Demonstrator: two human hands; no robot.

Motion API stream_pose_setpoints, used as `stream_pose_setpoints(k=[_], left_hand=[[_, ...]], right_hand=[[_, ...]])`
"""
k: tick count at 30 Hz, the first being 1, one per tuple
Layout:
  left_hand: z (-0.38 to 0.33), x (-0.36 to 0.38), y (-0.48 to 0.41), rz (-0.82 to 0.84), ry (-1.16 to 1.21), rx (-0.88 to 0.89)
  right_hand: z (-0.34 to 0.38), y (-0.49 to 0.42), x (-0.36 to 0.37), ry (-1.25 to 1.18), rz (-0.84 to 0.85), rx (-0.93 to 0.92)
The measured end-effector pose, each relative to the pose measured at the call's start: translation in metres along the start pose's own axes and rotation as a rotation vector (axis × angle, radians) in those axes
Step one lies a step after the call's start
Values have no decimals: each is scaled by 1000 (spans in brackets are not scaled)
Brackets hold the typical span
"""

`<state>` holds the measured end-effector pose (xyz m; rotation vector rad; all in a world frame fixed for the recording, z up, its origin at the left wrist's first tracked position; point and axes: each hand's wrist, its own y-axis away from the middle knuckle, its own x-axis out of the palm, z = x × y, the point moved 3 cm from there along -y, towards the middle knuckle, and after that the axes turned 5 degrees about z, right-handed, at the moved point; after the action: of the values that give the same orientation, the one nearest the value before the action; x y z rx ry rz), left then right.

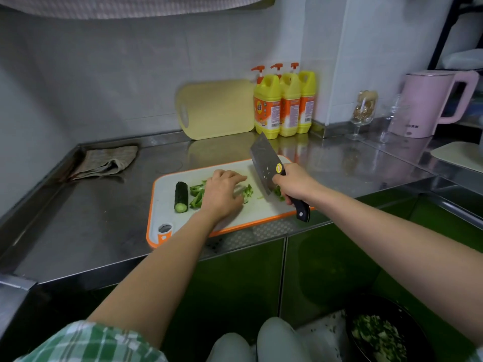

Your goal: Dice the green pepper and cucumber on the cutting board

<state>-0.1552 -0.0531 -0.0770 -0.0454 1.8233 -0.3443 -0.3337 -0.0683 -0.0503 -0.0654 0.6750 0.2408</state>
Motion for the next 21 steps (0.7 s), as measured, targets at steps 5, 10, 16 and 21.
stream_pose_setpoints(k=[5, 10, 16, 21], left_hand=[[-17, 6, -23, 296, -121, 161], [-15, 2, -26, 242, -136, 146], [-15, 2, -15, 131, -68, 53], [-1, 1, -1, 22, -88, -35]], right_hand=[[-5, 1, -5, -40, -9, 12], [-9, 2, -2, 17, 27, 20], [0, 5, 3, 104, 84, -2], [16, 13, 5, 203, 134, -16]])
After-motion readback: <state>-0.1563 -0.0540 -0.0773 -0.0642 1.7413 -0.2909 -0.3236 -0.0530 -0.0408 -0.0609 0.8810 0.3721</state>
